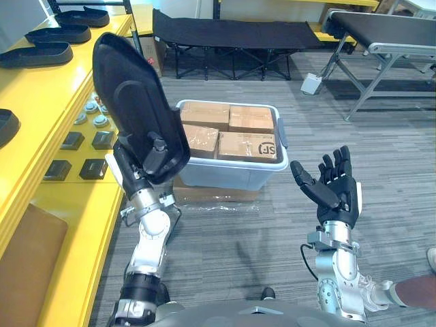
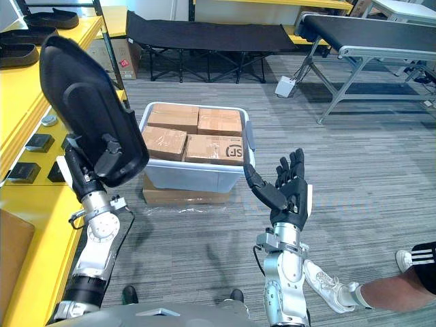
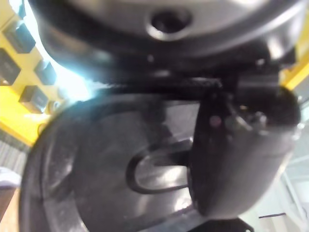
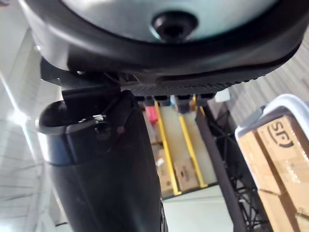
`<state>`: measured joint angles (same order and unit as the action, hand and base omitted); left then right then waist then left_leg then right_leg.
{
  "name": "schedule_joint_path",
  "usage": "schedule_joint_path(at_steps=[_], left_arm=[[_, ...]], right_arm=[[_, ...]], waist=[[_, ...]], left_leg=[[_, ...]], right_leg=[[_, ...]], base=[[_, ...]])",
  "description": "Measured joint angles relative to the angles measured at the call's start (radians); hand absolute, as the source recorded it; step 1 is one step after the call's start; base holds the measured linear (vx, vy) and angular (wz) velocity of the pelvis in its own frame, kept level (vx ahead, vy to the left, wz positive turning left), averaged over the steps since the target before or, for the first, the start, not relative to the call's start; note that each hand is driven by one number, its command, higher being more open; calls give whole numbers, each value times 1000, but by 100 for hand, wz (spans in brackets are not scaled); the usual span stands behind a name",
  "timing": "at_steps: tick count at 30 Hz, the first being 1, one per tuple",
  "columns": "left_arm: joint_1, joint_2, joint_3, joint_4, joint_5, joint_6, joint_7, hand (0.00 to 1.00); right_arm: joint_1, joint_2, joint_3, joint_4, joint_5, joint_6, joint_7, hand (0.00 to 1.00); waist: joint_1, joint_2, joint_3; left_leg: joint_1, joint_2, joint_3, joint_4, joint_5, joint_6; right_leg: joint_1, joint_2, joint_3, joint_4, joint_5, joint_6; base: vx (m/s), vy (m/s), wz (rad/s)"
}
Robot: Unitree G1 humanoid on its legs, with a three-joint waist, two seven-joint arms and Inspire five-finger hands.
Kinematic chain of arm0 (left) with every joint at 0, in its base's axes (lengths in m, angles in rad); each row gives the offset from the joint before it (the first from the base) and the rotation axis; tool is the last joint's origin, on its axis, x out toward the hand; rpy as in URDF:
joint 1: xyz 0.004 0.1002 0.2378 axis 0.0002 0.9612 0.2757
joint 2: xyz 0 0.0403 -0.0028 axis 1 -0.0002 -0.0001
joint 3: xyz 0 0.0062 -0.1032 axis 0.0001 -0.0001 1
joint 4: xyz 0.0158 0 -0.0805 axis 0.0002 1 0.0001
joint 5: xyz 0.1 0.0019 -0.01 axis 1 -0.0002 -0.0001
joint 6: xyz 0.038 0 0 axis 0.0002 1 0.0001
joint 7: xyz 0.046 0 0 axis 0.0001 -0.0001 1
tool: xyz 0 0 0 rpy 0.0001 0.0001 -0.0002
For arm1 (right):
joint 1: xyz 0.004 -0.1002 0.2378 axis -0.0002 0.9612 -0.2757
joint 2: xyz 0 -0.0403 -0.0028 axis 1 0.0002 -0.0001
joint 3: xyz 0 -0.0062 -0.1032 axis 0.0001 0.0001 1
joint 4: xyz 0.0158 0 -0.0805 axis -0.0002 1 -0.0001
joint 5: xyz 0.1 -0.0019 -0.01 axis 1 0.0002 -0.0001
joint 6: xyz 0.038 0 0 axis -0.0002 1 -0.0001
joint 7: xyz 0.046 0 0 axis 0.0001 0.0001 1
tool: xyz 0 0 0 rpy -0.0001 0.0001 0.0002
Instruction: Walk over and take three plastic housings, then place them on the shelf
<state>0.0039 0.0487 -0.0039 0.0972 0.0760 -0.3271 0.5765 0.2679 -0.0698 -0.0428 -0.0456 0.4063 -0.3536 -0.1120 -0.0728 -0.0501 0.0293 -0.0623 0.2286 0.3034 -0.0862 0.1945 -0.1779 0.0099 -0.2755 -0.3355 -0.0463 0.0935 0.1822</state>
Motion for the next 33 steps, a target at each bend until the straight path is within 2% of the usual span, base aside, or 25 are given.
schedule_joint_path(at_steps=[4,6,9,11,15,19,22,24,27,29,32,33], left_arm=[[60,-1,-23,-101,-76,-2,-66,0],[105,-2,-27,-177,-153,-6,-134,0],[161,-3,-37,-238,-236,-21,-226,0],[187,-2,-40,-266,-279,-21,-287,0],[238,0,-33,-318,-309,-22,-304,0],[250,-4,-29,-362,-290,-19,-271,0],[297,-11,21,-433,-248,-19,-255,0],[340,-17,114,-493,-245,-20,-260,0],[363,-29,230,-520,-284,-27,-286,0],[375,-45,311,-527,-383,-56,-309,0],[418,-71,374,-541,-517,-107,-365,0],[426,-82,376,-545,-544,-113,-377,0]], right_arm=[[15,0,-4,4,-7,52,19,100],[16,-1,14,5,-10,89,39,100],[19,-2,24,29,-9,112,60,100],[25,-4,26,49,-8,130,65,100],[23,-5,57,51,-7,130,97,100],[-22,-9,114,90,-5,130,124,100],[-85,-11,184,133,-7,129,128,100],[-136,-22,244,133,-16,129,137,100],[-193,-39,285,136,-50,129,146,100],[-253,-42,307,165,-48,129,162,100],[-295,-40,314,168,-47,129,170,100],[-298,-40,313,168,-45,129,171,100]], waist=[[15,4,-2],[18,12,-7],[25,22,-13],[44,26,-16],[56,28,-18],[84,28,-18],[119,27,-17],[163,27,-17],[208,20,-13],[251,8,-9],[288,-2,-10],[290,-1,-9]], left_leg=[[0,-2,-4,0,-2,-1],[-2,-3,-10,-1,-3,-1],[-3,-6,-28,-2,-3,-1],[-8,-7,-47,-3,-4,-2],[-25,-11,-69,0,0,2],[-35,-17,-110,0,3,4],[-40,-28,-160,0,0,0],[-58,-37,-205,0,2,-2],[-72,-52,-251,0,6,0],[-72,-61,-294,0,12,6],[-79,-68,-328,0,14,5],[-85,-71,-339,0,18,7]], right_leg=[[7,0,-5,-7,-1,-1],[12,-2,-13,-7,-5,-1],[27,-3,-33,-7,-13,-1],[37,-3,-53,-7,-18,0],[39,-2,-77,-6,-19,1],[64,-2,-118,-7,-22,8],[101,-3,-170,-6,-36,13],[119,-1,-214,-4,-46,17],[142,-3,-261,2,-57,19],[167,-5,-307,27,-78,16],[177,-8,-342,56,-102,13],[182,-8,-355,63,-110,11]], base=[[-2,0,2],[-2,3,8],[5,3,19],[4,2,27],[14,8,17],[12,-4,29],[6,-18,48],[11,-26,53],[16,-24,55],[20,-22,53],[11,-19,39],[-21,-10,47]])
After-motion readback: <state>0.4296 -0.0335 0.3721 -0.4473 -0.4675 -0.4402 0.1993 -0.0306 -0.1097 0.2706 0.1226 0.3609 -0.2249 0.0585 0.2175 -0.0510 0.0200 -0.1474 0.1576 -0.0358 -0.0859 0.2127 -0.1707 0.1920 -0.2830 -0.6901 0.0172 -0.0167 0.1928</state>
